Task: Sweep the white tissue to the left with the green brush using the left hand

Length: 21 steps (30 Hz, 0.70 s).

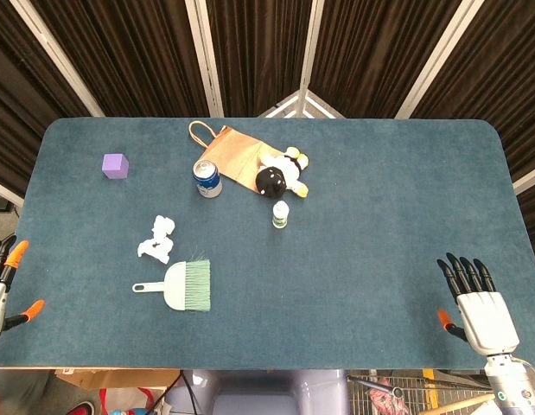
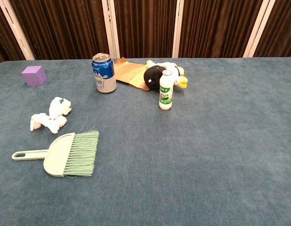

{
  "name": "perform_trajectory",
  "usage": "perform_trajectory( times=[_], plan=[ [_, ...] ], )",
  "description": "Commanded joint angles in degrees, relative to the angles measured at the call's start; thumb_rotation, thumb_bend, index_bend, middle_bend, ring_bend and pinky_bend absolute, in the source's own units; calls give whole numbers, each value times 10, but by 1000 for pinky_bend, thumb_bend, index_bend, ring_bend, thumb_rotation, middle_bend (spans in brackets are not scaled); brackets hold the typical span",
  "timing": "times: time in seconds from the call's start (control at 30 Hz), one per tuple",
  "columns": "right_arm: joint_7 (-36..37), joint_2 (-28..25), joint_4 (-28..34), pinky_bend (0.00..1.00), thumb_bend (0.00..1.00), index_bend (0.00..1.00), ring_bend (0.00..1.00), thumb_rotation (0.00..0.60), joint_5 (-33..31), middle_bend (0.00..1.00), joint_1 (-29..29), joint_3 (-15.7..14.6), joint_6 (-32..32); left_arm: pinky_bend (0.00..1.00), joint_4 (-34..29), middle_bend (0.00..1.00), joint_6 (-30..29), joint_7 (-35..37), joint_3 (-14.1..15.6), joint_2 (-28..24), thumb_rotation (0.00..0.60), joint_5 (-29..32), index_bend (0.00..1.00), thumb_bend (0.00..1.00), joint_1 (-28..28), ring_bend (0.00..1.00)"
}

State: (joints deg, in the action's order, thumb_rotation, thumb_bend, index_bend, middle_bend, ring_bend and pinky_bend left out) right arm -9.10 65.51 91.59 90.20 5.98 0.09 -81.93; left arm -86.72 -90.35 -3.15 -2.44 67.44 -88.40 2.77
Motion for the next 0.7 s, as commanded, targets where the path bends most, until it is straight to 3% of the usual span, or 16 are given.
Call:
perform_trajectory(
  times=[0.03, 0.27, 0.37, 0.4, 0.47, 0.53, 0.63, 0.7],
  plan=[
    [0, -1, 1, 0, 323, 0, 0, 600, 0, 0, 0, 0, 0, 67, 0, 0, 0, 0, 0, 0, 600, 0, 0, 0, 0, 0],
    [-1, -1, 2, 0, 322, 0, 0, 600, -1, 0, 0, 0, 0, 68, -1, 0, 2, 1, 1, -2, 600, 0, 0, 0, 0, 0],
    [-3, 1, 2, 0, 322, 0, 0, 600, 0, 0, 0, 0, 0, 120, -4, 15, 5, 0, 3, -4, 600, 1, 0, 0, 0, 18],
    [-4, 1, 2, 0, 322, 0, 0, 600, 0, 0, 1, 0, 1, 184, -6, 66, 6, -2, 3, -5, 600, -1, 0, 0, 1, 68],
    [-5, 2, 2, 0, 322, 0, 0, 600, -2, 0, 0, 0, 2, 361, -11, 265, 9, -9, 2, -6, 600, -3, 0, 0, 5, 260],
    [-4, 2, 1, 0, 323, 0, 0, 600, -4, 0, 1, 1, 3, 579, -19, 518, 17, -20, 2, -6, 600, -6, 21, 7, 11, 505],
    [-1, 1, 1, 0, 323, 0, 0, 600, -4, 0, 0, 2, 1, 845, -49, 829, 51, -37, 10, -9, 600, -5, 218, 79, 24, 810],
    [0, 0, 2, 0, 323, 0, 0, 600, -2, 0, 0, 1, 0, 937, -69, 939, 72, -51, 11, -11, 600, 2, 312, 129, 33, 911]
  ],
)
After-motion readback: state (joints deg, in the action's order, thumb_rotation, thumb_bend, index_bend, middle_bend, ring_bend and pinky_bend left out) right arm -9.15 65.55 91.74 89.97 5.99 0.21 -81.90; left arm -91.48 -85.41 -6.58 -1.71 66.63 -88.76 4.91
